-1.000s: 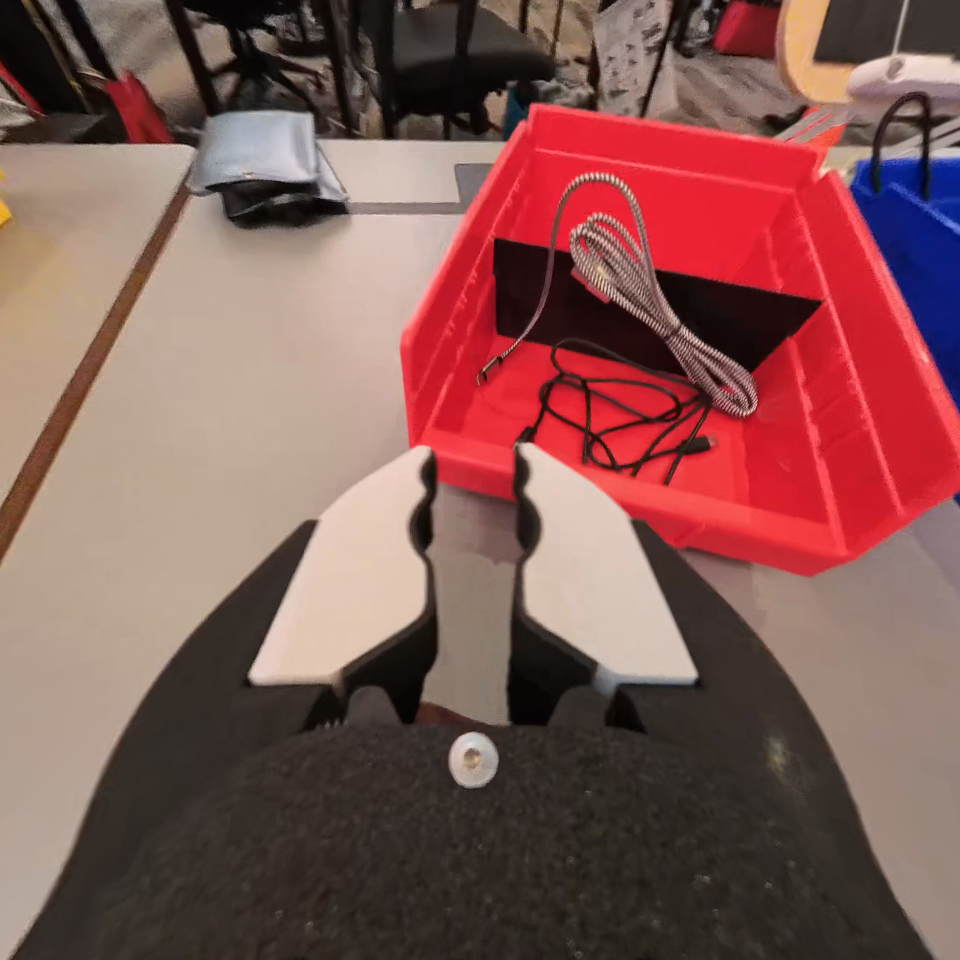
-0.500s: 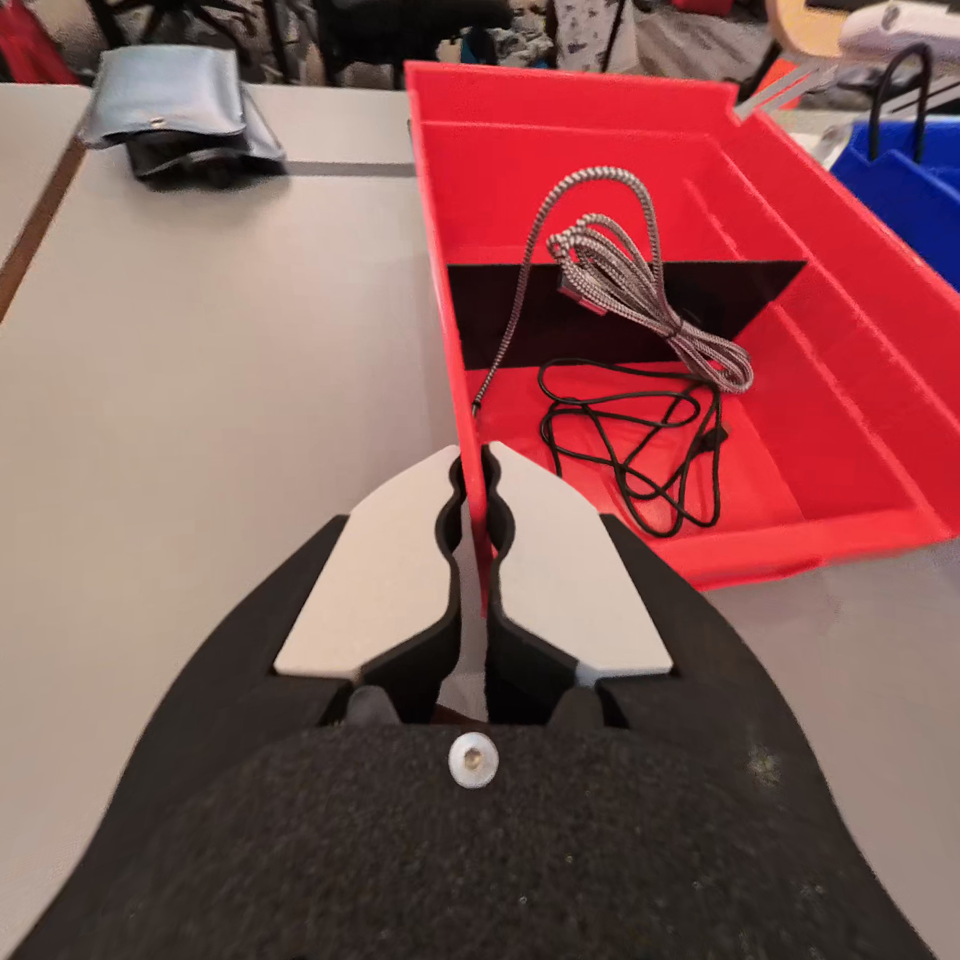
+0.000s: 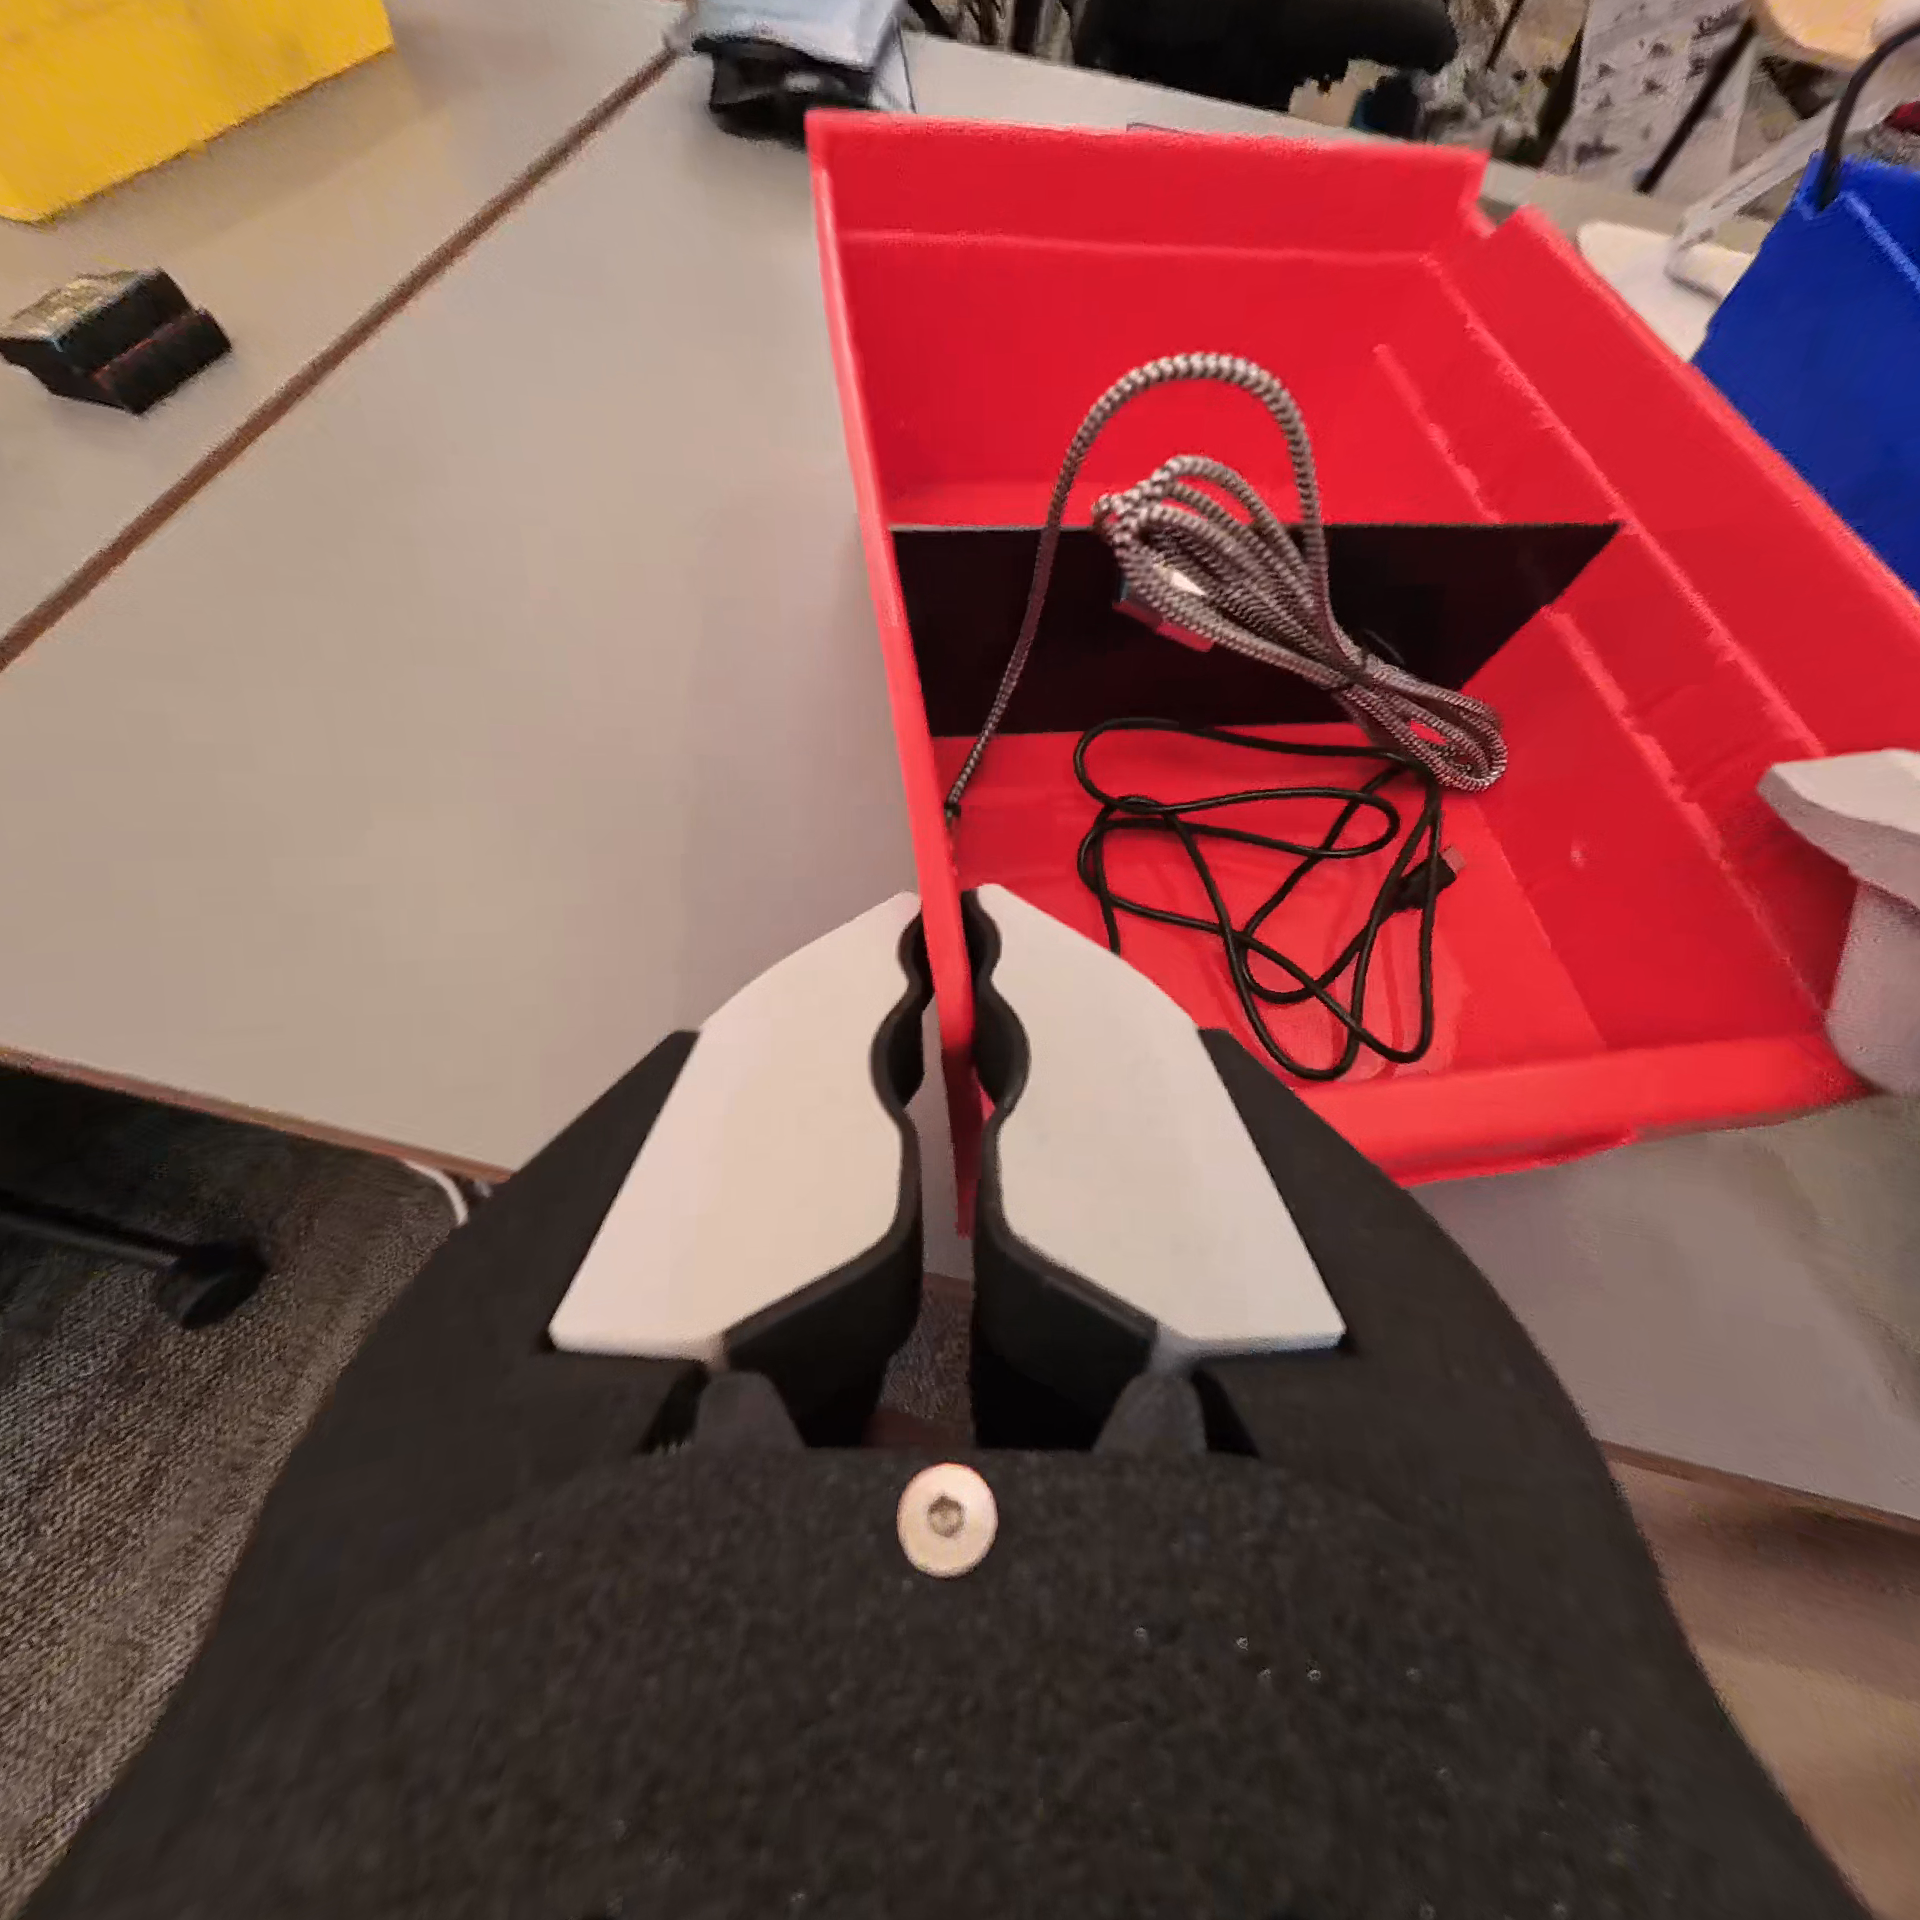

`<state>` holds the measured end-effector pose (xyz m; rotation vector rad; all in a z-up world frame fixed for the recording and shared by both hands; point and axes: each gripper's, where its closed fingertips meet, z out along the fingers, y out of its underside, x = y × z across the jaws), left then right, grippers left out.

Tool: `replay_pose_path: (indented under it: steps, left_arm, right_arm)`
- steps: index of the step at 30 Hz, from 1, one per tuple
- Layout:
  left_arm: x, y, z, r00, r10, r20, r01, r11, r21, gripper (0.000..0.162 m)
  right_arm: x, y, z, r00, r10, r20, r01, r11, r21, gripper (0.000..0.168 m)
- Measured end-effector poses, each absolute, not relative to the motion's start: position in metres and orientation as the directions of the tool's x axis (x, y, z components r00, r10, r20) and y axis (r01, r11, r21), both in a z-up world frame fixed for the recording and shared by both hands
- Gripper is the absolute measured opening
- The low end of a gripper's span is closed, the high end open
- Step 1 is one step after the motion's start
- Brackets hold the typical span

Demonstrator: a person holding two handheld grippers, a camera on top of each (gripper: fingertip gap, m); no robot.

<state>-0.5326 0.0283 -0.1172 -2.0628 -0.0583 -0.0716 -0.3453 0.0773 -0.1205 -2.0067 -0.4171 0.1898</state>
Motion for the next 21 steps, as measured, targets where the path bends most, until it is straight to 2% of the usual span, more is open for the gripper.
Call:
replay_pose_path:
  steps: [5,10,16,21]
  left_arm:
    - [-0.519,0.01,-0.085,0.998,0.062,-0.025,-0.001,-0.359,-0.933,0.003]
    - [-0.496,0.009,-0.012,0.996,0.069,-0.059,-0.046,-0.175,-0.984,0.002]
    - [-0.409,0.026,0.064,0.992,-0.08,-0.099,-0.1,-0.008,-0.995,0.003]
    - [-0.283,0.052,0.081,0.945,-0.307,-0.113,-0.105,0.043,-0.994,0.004]
  right_arm:
    - [-0.335,0.071,-0.103,0.93,0.369,0.002,0.16,-0.399,-0.903,0.006]
    - [-0.31,0.058,-0.041,0.943,0.331,-0.014,0.08,-0.268,-0.96,0.006]
    - [-0.22,0.053,0.048,0.982,0.186,0.034,0.053,-0.102,-0.993,0.006]
    - [-0.092,0.036,0.081,0.997,-0.016,0.082,0.08,-0.07,-0.994,0.006]
